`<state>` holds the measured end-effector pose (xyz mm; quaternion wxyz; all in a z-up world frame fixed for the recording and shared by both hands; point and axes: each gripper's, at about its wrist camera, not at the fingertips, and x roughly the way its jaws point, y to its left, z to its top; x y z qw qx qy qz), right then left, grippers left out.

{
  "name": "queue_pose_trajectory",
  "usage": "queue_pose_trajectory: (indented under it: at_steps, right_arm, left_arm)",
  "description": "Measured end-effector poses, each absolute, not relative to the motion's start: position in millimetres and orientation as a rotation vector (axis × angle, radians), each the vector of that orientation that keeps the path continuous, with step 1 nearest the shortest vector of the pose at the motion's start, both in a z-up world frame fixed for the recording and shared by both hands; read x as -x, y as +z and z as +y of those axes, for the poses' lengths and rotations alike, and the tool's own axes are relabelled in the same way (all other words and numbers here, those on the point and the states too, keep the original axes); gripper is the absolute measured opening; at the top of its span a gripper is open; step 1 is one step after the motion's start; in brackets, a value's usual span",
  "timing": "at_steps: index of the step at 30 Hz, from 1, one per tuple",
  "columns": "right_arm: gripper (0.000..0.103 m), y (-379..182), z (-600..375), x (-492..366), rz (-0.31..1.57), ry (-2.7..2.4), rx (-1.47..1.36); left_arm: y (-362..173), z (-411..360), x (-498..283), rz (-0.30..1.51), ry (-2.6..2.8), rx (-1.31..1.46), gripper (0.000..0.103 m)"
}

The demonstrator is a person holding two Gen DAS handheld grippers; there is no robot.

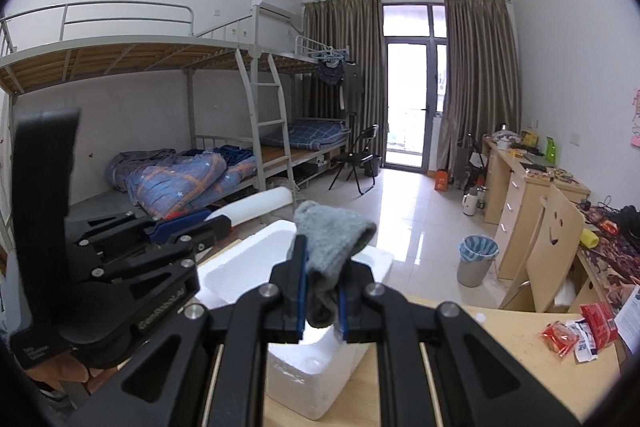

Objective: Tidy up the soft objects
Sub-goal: 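Lower the white foam stick into the foam box and open left gripper, then lower the grey sock into the foam box and open right gripper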

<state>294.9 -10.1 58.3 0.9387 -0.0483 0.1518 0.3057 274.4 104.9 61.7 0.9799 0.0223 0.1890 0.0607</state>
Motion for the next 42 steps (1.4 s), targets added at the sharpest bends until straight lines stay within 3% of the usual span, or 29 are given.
queue_pose_trajectory:
  at_steps: [10,19,22,23,26,27,34,42]
  right_arm:
    - [0.015,64.3,-29.4,-288.5,0.299,0.56,0.098]
    - [0.015,64.3,-23.7,-287.2,0.303,0.559,0.096]
    - [0.015,63.7,-21.9,-288.2,0.302,0.556,0.101]
    - [0.015,63.1,-21.5,-288.0,0.302,0.555,0.1]
    - [0.015,61.4,-23.9,-289.8,0.304,0.553,0.101]
    - [0.015,61.5,-25.7,-289.7,0.304,0.551,0.101]
    - [0.015,61.2,-26.0,-289.8,0.307,0.55,0.098]
    - [0.015,60.8,-20.3,-291.1,0.31,0.568,0.104]
  left_arm:
    - [57.4,91.6,-288.0,0.411,0.078,-0.052,0.016]
    - [49.5,95.7,-300.6,0.431,0.09,-0.064,0.023]
    - [48.4,99.4,-302.4,0.435,0.095,-0.063,0.032]
    - [48.4,100.9,-302.7,0.441,0.095,-0.057,0.042]
    - [50.6,100.8,-298.3,0.423,0.089,-0.049,0.088]
    - [51.8,100.1,-296.0,0.411,0.087,-0.049,0.092]
    - [62.0,105.7,-280.6,0.371,0.098,-0.021,0.102]
    - [71.1,112.8,-257.7,0.322,0.148,-0.029,0.102]
